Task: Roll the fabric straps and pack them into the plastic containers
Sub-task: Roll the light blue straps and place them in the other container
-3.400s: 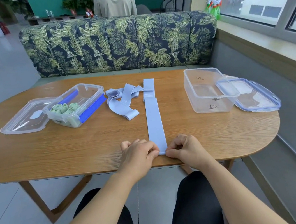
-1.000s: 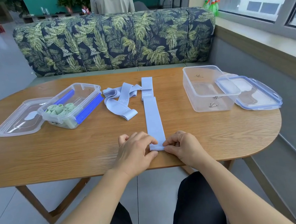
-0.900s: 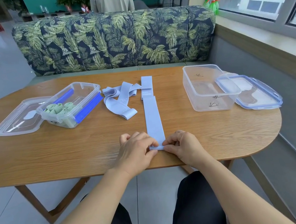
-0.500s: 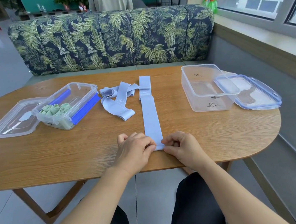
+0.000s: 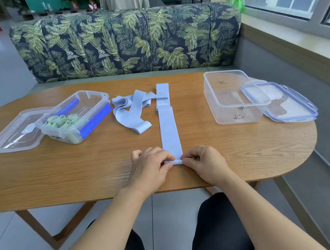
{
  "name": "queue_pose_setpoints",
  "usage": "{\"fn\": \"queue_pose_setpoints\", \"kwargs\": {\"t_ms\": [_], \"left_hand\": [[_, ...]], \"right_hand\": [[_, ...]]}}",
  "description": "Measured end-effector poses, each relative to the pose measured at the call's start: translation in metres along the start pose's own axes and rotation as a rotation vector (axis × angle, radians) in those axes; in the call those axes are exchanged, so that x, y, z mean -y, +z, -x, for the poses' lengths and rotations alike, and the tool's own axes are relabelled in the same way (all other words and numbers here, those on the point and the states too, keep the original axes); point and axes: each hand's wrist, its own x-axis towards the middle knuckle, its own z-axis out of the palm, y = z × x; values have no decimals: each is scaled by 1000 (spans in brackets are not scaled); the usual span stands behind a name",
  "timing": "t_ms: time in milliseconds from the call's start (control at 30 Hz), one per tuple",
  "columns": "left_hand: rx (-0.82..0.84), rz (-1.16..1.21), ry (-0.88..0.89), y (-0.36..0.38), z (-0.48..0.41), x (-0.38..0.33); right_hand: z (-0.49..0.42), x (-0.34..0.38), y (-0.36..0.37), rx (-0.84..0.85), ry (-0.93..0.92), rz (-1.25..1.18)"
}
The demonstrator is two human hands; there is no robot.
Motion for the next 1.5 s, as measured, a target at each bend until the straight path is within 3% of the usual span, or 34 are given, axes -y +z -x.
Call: {"fn": "queue_pose_setpoints", "kwargs": {"t_ms": [167, 700, 933, 1033, 1100, 1300, 1400, 1500], "left_hand": [[29, -10, -23, 3, -7, 3], [97, -9, -54, 1, 0, -3], [-50, -51, 74, 3, 26, -14], [7, -48, 154, 1, 29, -19], [48, -72, 142, -1, 29, -17], [-62, -223, 53, -3, 34, -9], [-106, -183, 112, -4, 33, -15], [23, -106, 171, -6, 26, -22]], "right_hand": [[3, 1, 2, -49, 9, -124], [6, 12, -7, 58, -122, 314], [23, 11, -10, 102, -143, 341], [23, 12, -12, 109, -136, 323], [23, 12, -13, 111, -133, 321], [23, 12, -12, 104, -143, 331], [23, 12, -12, 98, -155, 330], [24, 12, -12, 106, -152, 322]]}}
